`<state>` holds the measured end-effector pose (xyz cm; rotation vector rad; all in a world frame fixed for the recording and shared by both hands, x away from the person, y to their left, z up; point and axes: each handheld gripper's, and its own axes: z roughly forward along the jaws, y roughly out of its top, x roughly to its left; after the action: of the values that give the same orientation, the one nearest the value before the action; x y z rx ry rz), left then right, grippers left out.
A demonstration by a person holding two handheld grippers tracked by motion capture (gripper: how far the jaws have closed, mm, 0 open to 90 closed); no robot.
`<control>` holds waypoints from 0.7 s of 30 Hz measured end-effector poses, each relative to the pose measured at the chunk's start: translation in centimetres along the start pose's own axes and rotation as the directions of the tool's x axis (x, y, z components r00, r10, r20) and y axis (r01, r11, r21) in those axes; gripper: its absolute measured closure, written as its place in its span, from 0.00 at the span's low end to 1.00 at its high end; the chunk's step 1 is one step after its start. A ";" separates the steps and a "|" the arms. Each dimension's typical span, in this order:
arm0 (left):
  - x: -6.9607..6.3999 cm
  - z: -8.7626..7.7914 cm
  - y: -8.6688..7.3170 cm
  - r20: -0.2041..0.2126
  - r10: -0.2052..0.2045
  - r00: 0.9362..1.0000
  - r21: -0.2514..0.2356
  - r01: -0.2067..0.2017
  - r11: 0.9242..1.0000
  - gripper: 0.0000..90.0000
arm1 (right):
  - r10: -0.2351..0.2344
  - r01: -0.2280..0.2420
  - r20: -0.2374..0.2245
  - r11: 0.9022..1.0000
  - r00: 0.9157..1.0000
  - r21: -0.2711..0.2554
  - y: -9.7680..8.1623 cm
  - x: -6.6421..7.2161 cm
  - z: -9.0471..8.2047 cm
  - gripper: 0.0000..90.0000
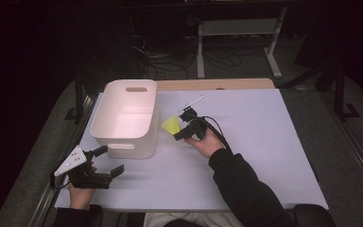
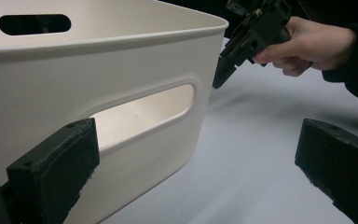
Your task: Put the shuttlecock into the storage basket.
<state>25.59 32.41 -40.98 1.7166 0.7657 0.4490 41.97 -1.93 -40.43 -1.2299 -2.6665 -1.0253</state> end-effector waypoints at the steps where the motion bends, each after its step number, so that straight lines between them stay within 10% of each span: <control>1: 0.0 0.0 0.0 0.000 0.000 1.000 0.000 0.000 1.000 0.00 | 0.003 -0.003 0.000 1.000 1.000 -0.003 0.0 0.0 -0.2 0.70; 21: 0.0 0.0 0.0 0.000 0.000 1.000 0.001 0.000 1.000 0.00 | -0.009 0.009 0.009 0.999 1.000 -0.052 0.9 -0.6 -3.6 0.70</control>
<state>25.59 32.39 -41.00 1.7171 0.7662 0.4487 42.18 -3.96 -37.30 -1.2356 -2.6708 -1.0995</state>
